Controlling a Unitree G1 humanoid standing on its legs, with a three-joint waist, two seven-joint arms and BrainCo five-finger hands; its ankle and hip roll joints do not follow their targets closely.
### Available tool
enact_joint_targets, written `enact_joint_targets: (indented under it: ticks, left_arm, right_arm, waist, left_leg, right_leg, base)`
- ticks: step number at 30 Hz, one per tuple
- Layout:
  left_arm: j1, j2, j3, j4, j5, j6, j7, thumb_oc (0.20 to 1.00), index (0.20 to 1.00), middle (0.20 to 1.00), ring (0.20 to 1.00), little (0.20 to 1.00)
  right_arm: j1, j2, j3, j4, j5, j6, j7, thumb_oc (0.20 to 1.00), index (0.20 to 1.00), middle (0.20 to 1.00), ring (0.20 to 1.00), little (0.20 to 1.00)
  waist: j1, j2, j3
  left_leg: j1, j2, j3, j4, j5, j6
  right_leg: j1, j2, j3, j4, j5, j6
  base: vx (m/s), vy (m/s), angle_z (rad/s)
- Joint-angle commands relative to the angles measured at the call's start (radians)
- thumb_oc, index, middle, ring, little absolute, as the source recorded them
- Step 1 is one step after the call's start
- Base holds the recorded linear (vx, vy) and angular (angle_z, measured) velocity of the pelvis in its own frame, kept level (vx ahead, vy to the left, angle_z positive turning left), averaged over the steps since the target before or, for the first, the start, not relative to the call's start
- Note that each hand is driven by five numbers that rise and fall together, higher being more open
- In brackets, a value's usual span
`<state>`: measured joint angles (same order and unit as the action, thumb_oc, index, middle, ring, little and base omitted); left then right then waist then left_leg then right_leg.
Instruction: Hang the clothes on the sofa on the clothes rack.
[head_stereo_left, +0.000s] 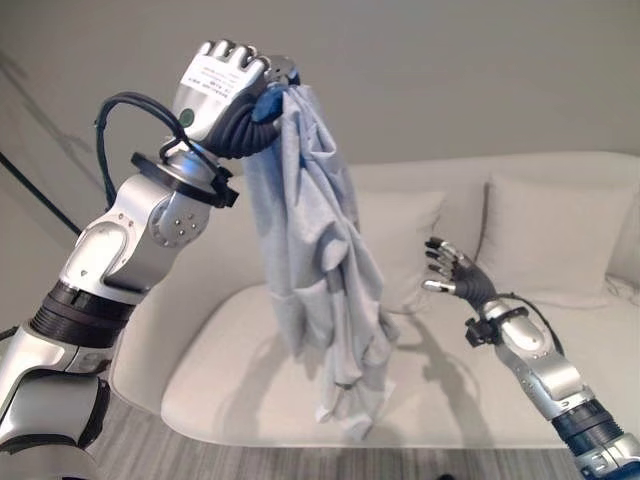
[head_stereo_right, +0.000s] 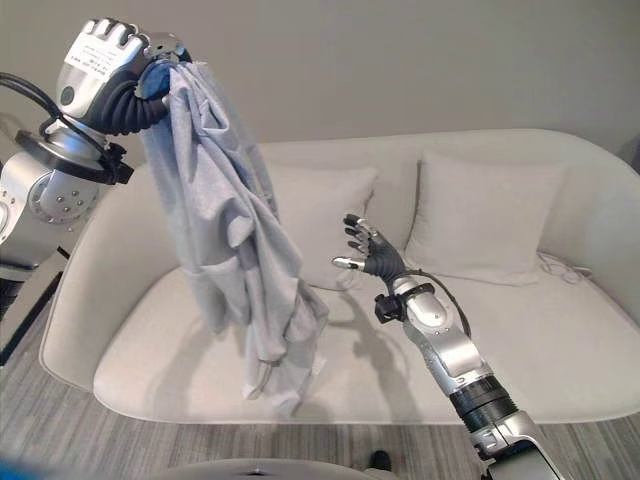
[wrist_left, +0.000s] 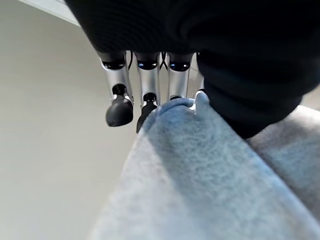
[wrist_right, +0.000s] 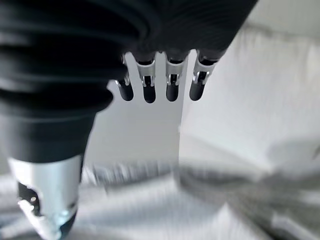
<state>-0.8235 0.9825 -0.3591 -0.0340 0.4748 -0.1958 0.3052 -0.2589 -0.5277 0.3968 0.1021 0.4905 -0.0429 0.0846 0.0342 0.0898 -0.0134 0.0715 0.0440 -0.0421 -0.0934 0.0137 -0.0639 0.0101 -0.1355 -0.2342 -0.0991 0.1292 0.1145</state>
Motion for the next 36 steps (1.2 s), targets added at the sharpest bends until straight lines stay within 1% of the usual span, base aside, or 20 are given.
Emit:
enact_joint_targets:
  ticks: [1,3,4,6,8,10,13,17,21,29,30,31,36]
  left_arm:
    - [-0.126,0.009,-0.002,0.049,-0.066,0.021,0.025,0.200,0.200,0.200,0.200,0.200]
    - [-0.132,-0.011,-0.010,0.047,-0.074,0.020,0.027,0.200,0.200,0.200,0.200,0.200]
    - [-0.124,-0.049,-0.009,0.028,-0.089,0.015,0.023,0.200,0.200,0.200,0.200,0.200]
    - [-0.120,-0.058,-0.007,0.019,-0.093,0.014,0.022,0.200,0.200,0.200,0.200,0.200]
    - [-0.123,-0.087,-0.015,-0.003,-0.108,0.010,0.018,0.200,0.200,0.200,0.200,0.200]
    - [-0.131,-0.107,-0.028,-0.007,-0.113,0.011,0.016,0.200,0.200,0.200,0.200,0.200]
    - [-0.143,-0.124,-0.044,-0.009,-0.116,0.012,0.013,0.200,0.200,0.200,0.200,0.200]
    - [-0.165,-0.160,-0.083,-0.013,-0.109,0.012,0.006,0.200,0.200,0.200,0.200,0.200]
    - [-0.188,-0.188,-0.110,-0.002,-0.104,0.014,0.002,0.200,0.200,0.200,0.200,0.200]
    - [-0.247,-0.204,-0.148,0.016,-0.078,0.016,0.001,0.200,0.200,0.200,0.200,0.200]
    - [-0.248,-0.203,-0.149,0.017,-0.077,0.016,0.001,0.200,0.200,0.200,0.200,0.200]
    - [-0.250,-0.204,-0.150,0.019,-0.074,0.016,0.001,0.200,0.200,0.200,0.200,0.200]
    - [-0.250,-0.196,-0.146,0.021,-0.057,0.017,-0.001,0.200,0.200,0.200,0.200,0.200]
  right_arm:
    - [-0.114,0.036,0.028,0.024,-0.005,-0.030,-0.006,1.000,1.000,1.000,1.000,1.000]
    - [-0.146,0.056,0.051,0.049,-0.020,-0.028,-0.012,1.000,1.000,1.000,1.000,1.000]
    - [-0.201,0.097,0.084,0.097,-0.034,-0.026,-0.024,1.000,1.000,1.000,1.000,1.000]
    - [-0.220,0.110,0.096,0.117,-0.037,-0.027,-0.028,1.000,1.000,1.000,1.000,1.000]
    - [-0.270,0.147,0.131,0.170,-0.055,-0.019,-0.046,1.000,1.000,1.000,1.000,1.000]
    - [-0.293,0.174,0.149,0.205,-0.060,-0.014,-0.056,1.000,1.000,1.000,1.000,1.000]
    - [-0.312,0.188,0.165,0.228,-0.077,-0.009,-0.066,1.000,1.000,1.000,1.000,1.000]
    - [-0.332,0.229,0.191,0.268,-0.086,-0.004,-0.080,1.000,1.000,1.000,1.000,1.000]
    - [-0.342,0.249,0.213,0.288,-0.103,-0.002,-0.083,1.000,1.000,1.000,1.000,1.000]
    - [-0.330,0.281,0.254,0.325,-0.161,-0.003,-0.069,1.000,1.000,1.000,1.000,1.000]
    - [-0.327,0.285,0.257,0.326,-0.165,-0.002,-0.065,0.655,0.655,0.655,0.655,0.655]
    - [-0.323,0.286,0.262,0.327,-0.173,-0.002,-0.061,0.200,0.200,0.200,0.200,0.200]
    - [-0.300,0.284,0.266,0.313,-0.198,-0.007,-0.050,0.200,0.200,0.200,0.200,0.200]
  waist:
    - [0.022,-0.052,-0.047]
    - [0.027,-0.052,-0.051]
    - [0.040,-0.055,-0.057]
    - [0.042,-0.057,-0.059]
    - [0.056,-0.061,-0.065]
    - [0.060,-0.062,-0.068]
    - [0.063,-0.063,-0.071]
    - [0.070,-0.065,-0.074]
    - [0.068,-0.063,-0.075]
    - [0.066,-0.059,-0.076]
    - [0.066,-0.059,-0.075]
    - [0.065,-0.059,-0.075]
    - [0.062,-0.059,-0.075]
  left_leg:
    - [-0.025,-0.006,0.009,0.006,-0.016,-0.040]
    - [-0.025,-0.005,0.006,0.006,-0.014,-0.041]
    - [-0.023,-0.001,0.002,0.006,-0.014,-0.043]
    - [-0.022,0.001,0.002,0.006,-0.014,-0.044]
    - [-0.024,0.004,-0.003,0.006,-0.012,-0.046]
    - [-0.024,0.004,-0.005,0.006,-0.011,-0.047]
    - [-0.026,0.004,-0.010,0.006,-0.010,-0.048]
    - [-0.030,0.002,-0.023,0.006,-0.008,-0.049]
    - [-0.032,-0.001,-0.032,0.006,-0.007,-0.047]
    - [-0.036,-0.005,-0.038,0.006,-0.005,-0.044]
    - [-0.036,-0.006,-0.038,0.006,-0.005,-0.044]
    - [-0.036,-0.006,-0.039,0.006,-0.005,-0.043]
    - [-0.035,-0.005,-0.039,0.006,-0.005,-0.043]
  right_leg:
    - [0.025,-0.051,0.036,0.071,-0.100,0.089]
    - [0.032,-0.048,0.033,0.067,-0.102,0.085]
    - [0.040,-0.044,0.026,0.064,-0.108,0.080]
    - [0.043,-0.043,0.024,0.063,-0.109,0.079]
    - [0.048,-0.040,0.017,0.059,-0.111,0.075]
    - [0.051,-0.039,0.012,0.056,-0.112,0.074]
    - [0.053,-0.039,0.007,0.056,-0.112,0.072]
    - [0.057,-0.040,-0.003,0.057,-0.112,0.070]
    - [0.060,-0.043,-0.008,0.058,-0.112,0.069]
    - [0.058,-0.047,-0.014,0.060,-0.111,0.071]
    - [0.058,-0.047,-0.014,0.060,-0.110,0.071]
    - [0.058,-0.048,-0.014,0.060,-0.110,0.071]
    - [0.058,-0.050,-0.014,0.063,-0.110,0.072]
  base:
    - [0.00,-0.023,0.03]
    - [0.00,-0.016,0.02]
    - [0.01,-0.028,0.05]
    - [0.00,-0.020,0.04]
    - [0.00,-0.019,0.07]
    - [0.00,-0.012,0.11]
    - [0.00,-0.004,0.10]
    - [0.00,0.000,0.03]
    - [-0.01,0.003,0.13]
    - [0.00,0.000,0.02]
    - [0.00,0.000,0.00]
    - [0.00,0.000,0.00]
    - [0.00,0.000,0.00]
